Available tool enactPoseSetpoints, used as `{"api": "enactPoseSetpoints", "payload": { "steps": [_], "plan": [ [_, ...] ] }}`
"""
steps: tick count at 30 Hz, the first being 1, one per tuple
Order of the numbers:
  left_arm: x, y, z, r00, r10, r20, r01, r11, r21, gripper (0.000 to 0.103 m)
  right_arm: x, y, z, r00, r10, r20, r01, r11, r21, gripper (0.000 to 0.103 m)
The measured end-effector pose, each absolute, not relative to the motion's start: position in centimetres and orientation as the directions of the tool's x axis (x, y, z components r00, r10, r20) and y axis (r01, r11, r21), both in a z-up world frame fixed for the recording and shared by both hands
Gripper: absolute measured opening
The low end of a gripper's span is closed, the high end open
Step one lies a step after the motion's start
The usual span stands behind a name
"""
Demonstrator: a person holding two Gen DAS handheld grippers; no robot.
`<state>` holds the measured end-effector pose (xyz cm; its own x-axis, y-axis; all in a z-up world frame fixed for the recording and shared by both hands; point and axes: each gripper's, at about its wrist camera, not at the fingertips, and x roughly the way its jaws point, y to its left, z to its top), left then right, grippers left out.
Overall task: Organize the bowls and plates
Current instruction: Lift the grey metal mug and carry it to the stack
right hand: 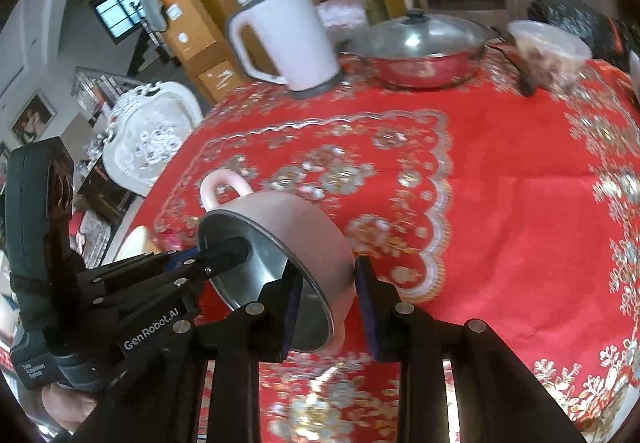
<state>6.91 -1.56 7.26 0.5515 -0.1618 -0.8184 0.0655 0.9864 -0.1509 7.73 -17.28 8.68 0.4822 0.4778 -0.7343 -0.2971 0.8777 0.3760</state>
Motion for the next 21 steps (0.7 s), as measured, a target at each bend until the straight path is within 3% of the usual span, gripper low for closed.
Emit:
{"api": "enactPoseSetpoints", "payload": {
  "steps": [21],
  "plan": [
    [-0.8,15.5,12.9,0.640,0.026,-0.768,-0.207,0.968,-0.140,0.007,3.9,1.6,14.6,0.344,0.606,-0.717,-0.612,0.724,0.318,0.031]
  ]
}}
